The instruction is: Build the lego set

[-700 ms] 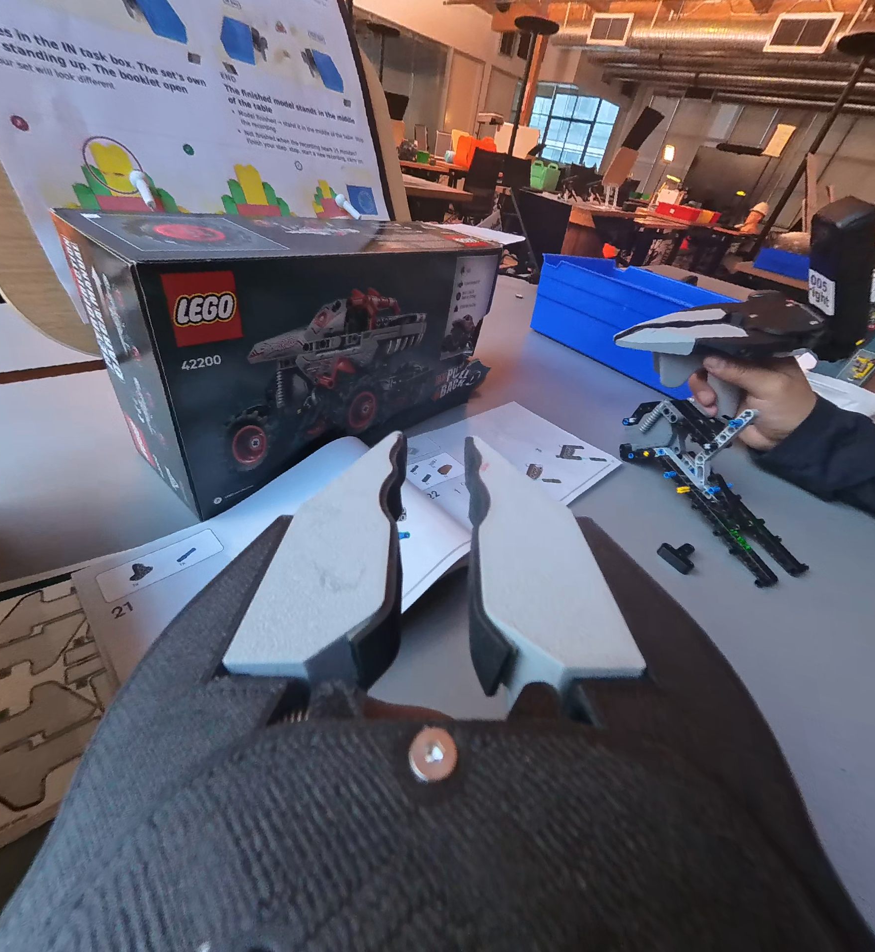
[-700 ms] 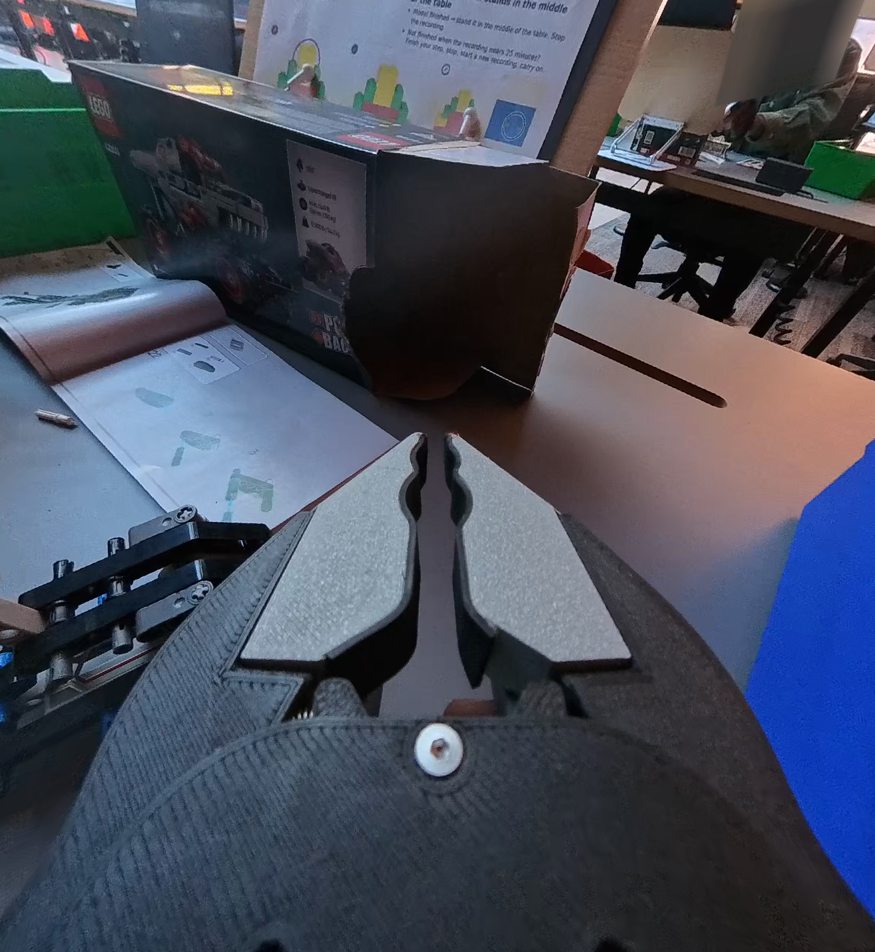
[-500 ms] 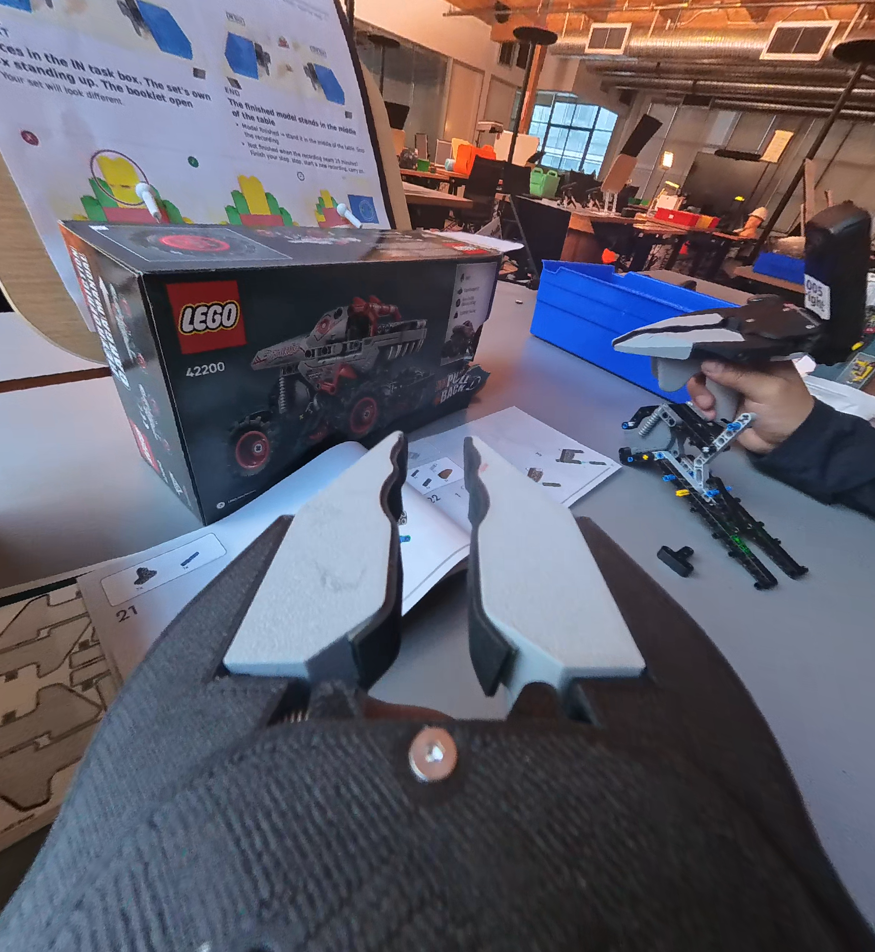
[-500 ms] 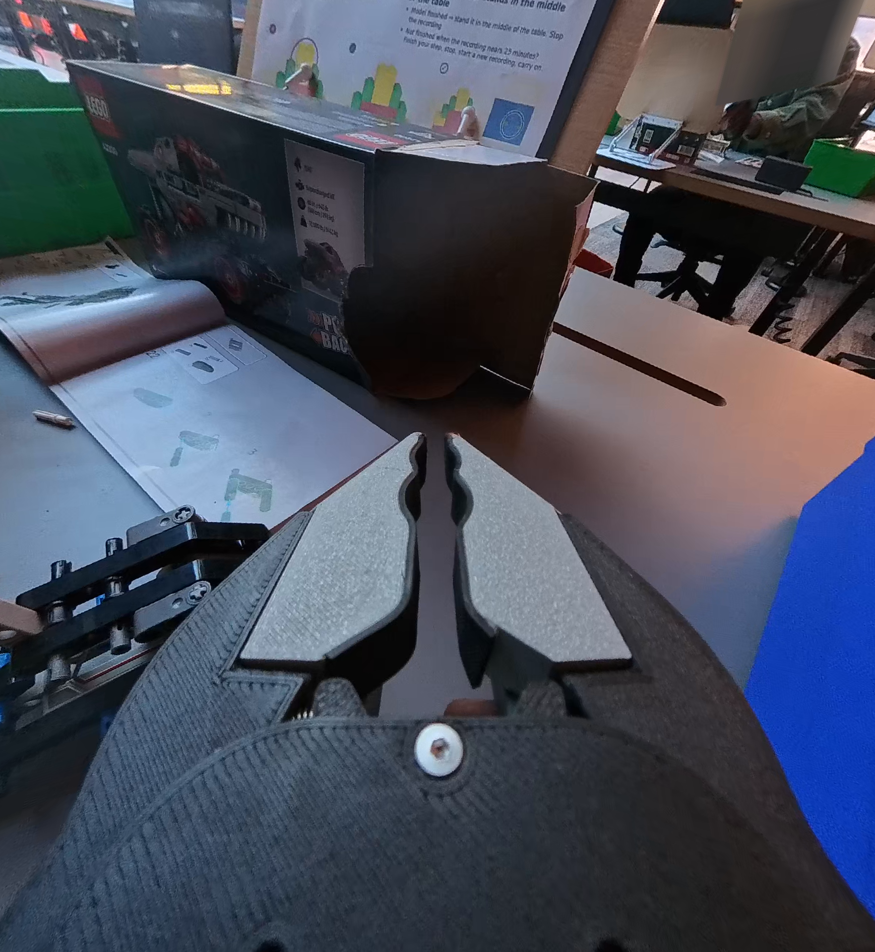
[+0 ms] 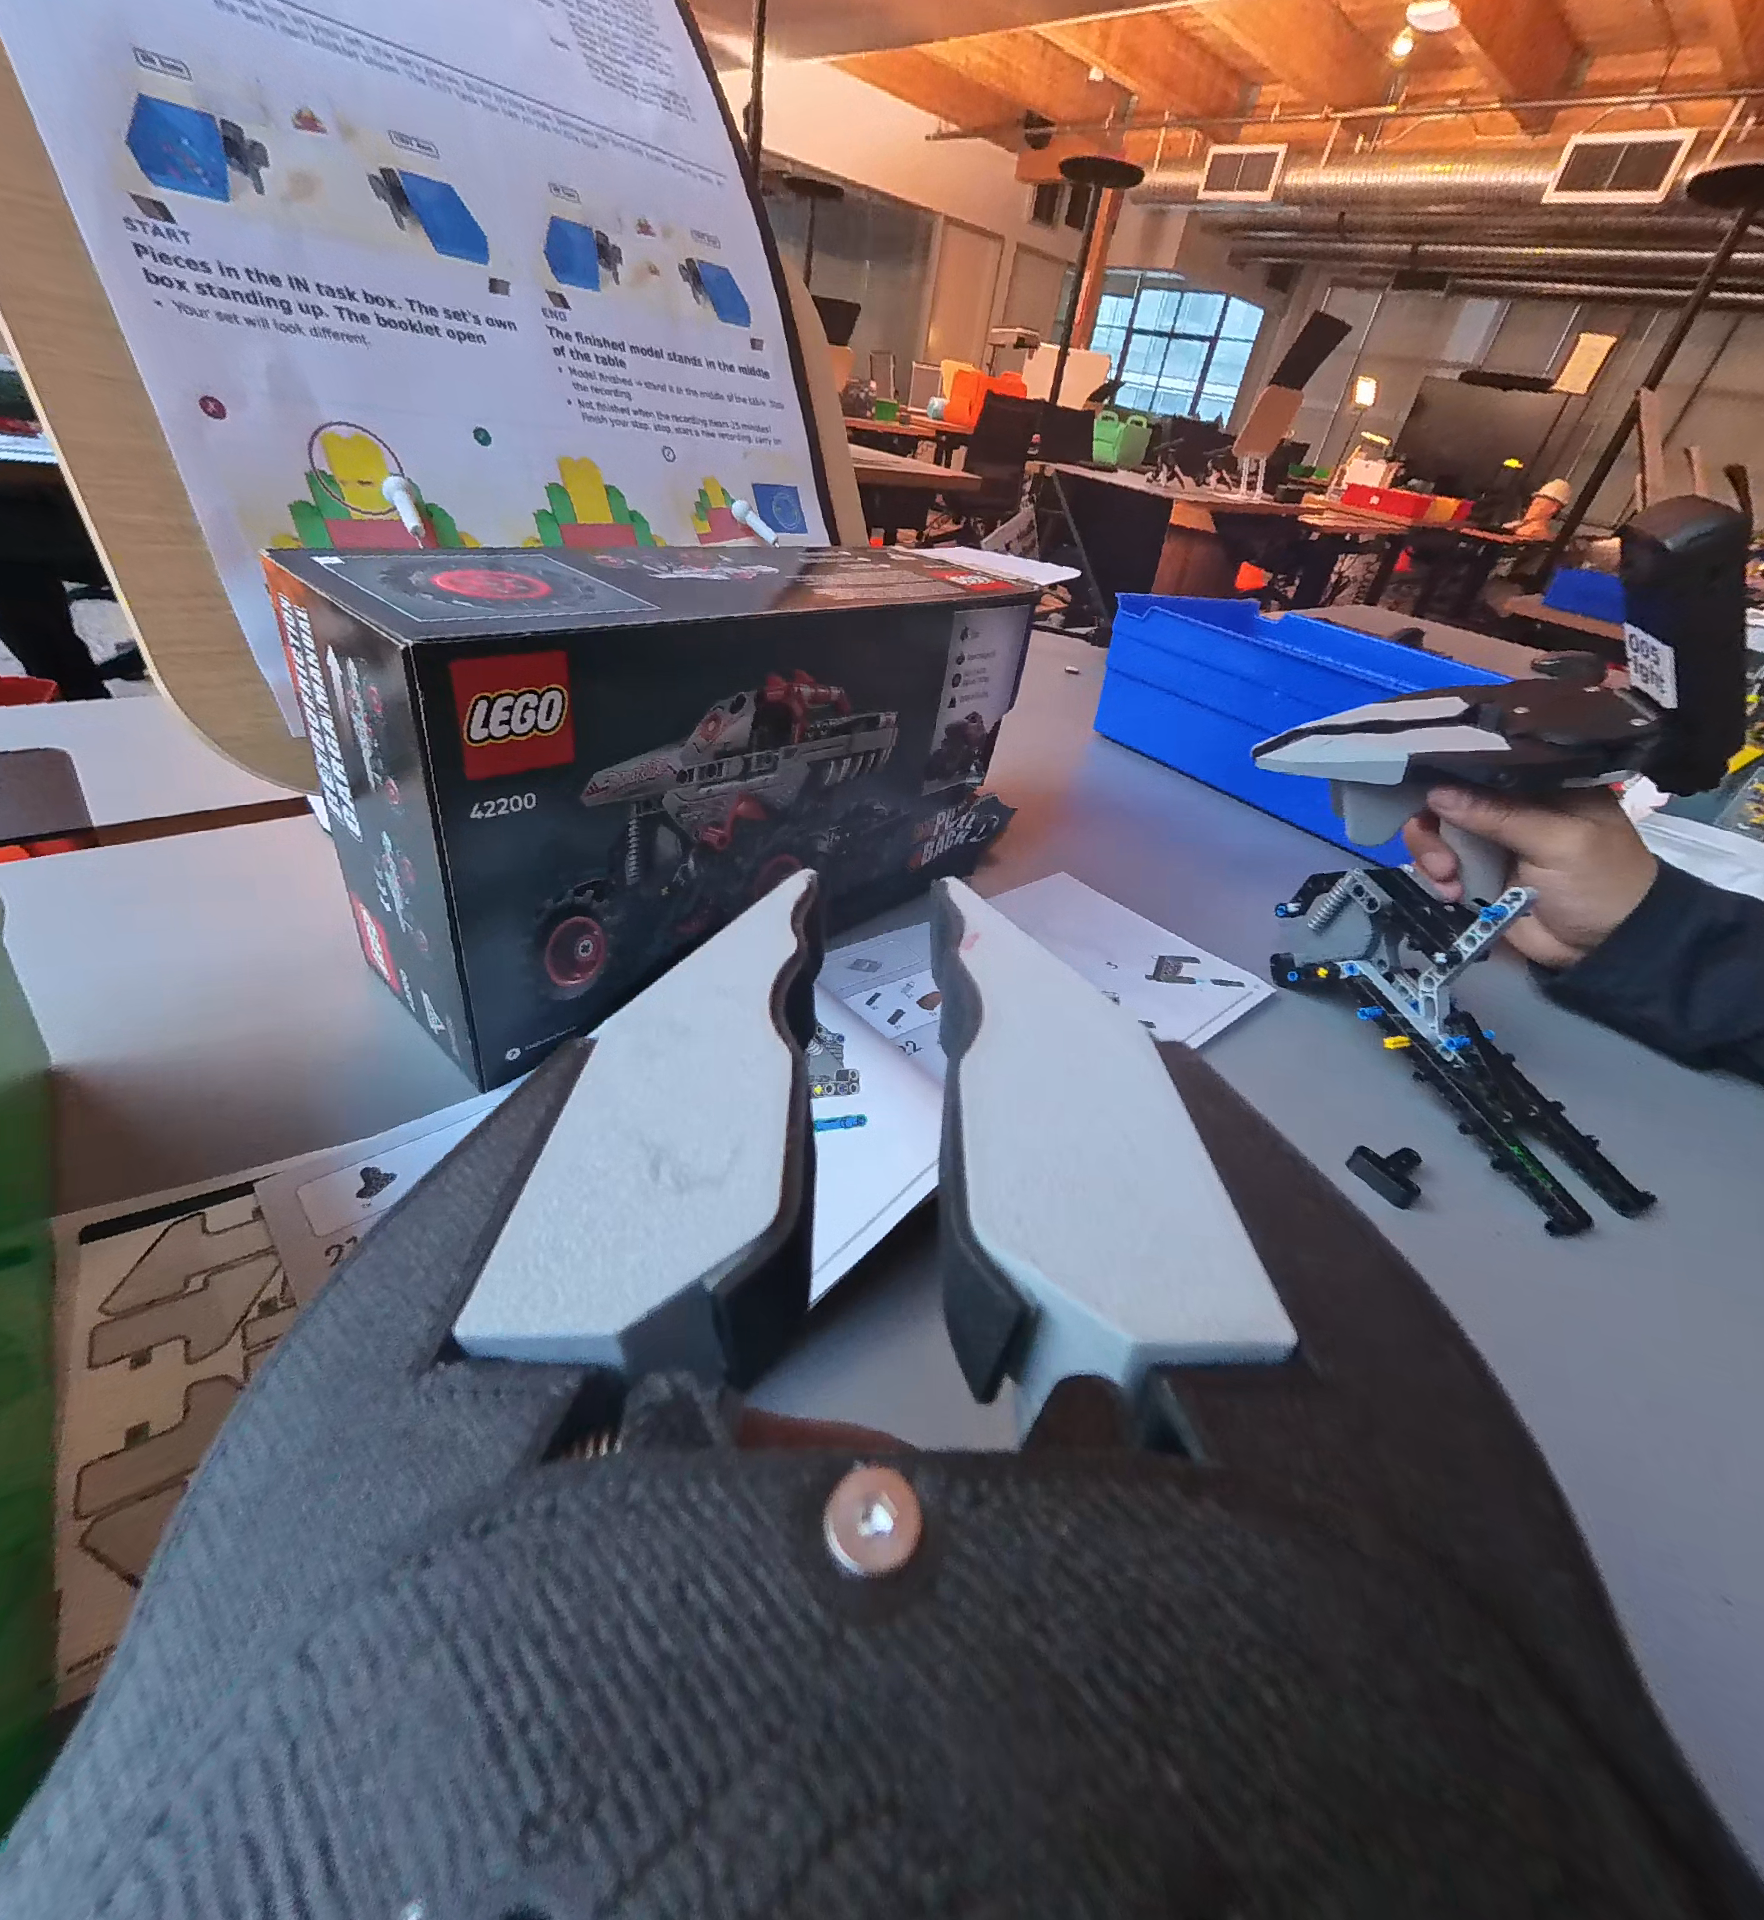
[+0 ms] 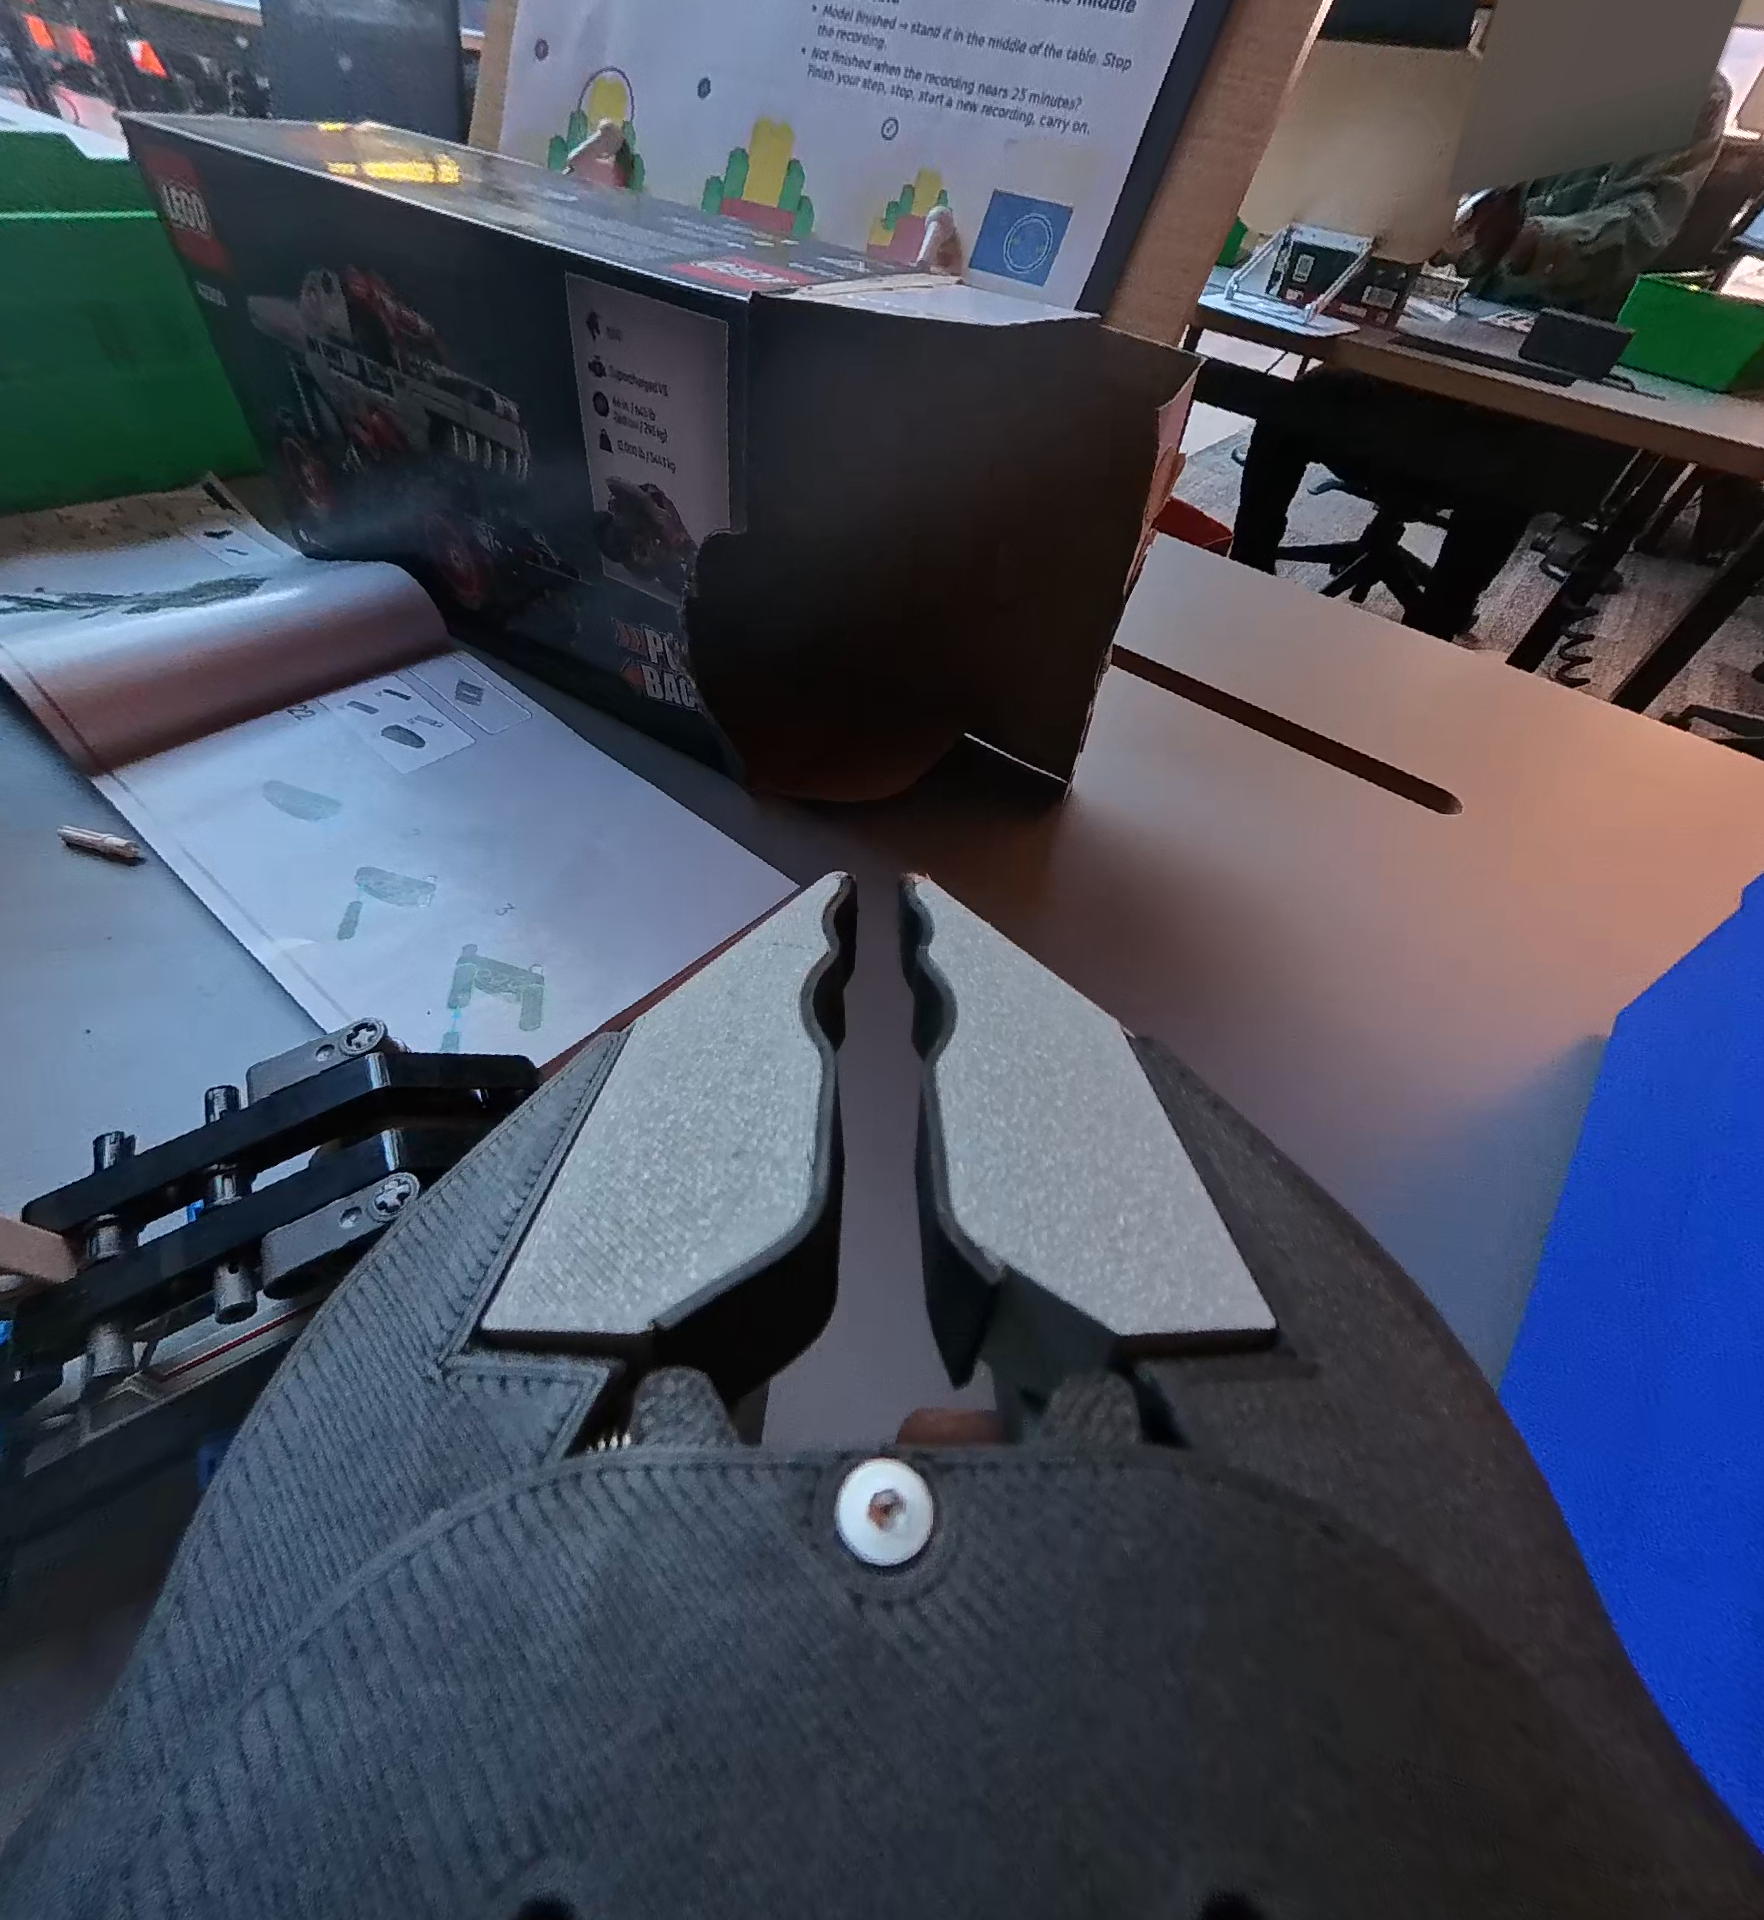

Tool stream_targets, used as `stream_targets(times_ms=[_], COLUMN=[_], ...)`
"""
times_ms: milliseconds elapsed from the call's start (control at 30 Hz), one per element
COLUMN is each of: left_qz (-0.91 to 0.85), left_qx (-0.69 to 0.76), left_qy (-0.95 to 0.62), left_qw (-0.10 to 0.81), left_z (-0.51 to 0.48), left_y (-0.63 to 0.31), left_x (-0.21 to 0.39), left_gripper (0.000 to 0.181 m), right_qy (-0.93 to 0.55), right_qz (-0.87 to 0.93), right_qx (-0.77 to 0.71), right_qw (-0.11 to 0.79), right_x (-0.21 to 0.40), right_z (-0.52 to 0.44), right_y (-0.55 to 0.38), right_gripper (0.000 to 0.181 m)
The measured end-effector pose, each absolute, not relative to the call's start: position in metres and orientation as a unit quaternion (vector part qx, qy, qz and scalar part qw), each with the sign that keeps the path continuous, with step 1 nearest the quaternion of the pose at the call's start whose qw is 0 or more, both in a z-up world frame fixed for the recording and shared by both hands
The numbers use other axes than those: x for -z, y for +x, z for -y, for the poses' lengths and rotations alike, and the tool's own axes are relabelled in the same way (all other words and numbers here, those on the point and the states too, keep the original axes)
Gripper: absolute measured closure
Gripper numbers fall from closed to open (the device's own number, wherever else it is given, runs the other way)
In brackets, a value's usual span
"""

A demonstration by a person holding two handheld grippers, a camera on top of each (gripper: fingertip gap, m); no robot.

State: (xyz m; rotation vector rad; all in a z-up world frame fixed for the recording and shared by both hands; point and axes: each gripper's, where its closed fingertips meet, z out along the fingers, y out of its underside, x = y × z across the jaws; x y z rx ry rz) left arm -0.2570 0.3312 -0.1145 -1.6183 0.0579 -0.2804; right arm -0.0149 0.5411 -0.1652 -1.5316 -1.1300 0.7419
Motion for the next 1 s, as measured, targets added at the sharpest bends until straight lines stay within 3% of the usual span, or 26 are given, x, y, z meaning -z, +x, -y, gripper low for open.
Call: stream_targets(times_ms=[567, 767, 900, 1000], left_qz=[-0.070, -0.095, -0.107, -0.101], left_qx=[0.147, 0.160, 0.166, 0.143], left_qy=[-0.772, -0.787, -0.792, -0.804], left_qw=[0.614, 0.589, 0.578, 0.568], left_z=[-0.339, -0.338, -0.333, -0.333], left_y=[-0.232, -0.216, -0.209, -0.214], left_x=[0.149, 0.161, 0.162, 0.165], left_gripper=[0.163, 0.163, 0.163, 0.163], right_qy=[-0.635, -0.479, -0.473, -0.527], right_qz=[0.465, 0.484, 0.606, 0.684], right_qx=[-0.305, -0.384, -0.389, -0.280], right_qw=[0.536, 0.623, 0.509, 0.421], right_x=[0.154, 0.061, 0.093, 0.159], right_z=[-0.544, -0.458, -0.354, -0.324], right_y=[-0.007, 0.012, -0.017, -0.041], right_gripper=[0.171, 0.181, 0.180, 0.179])
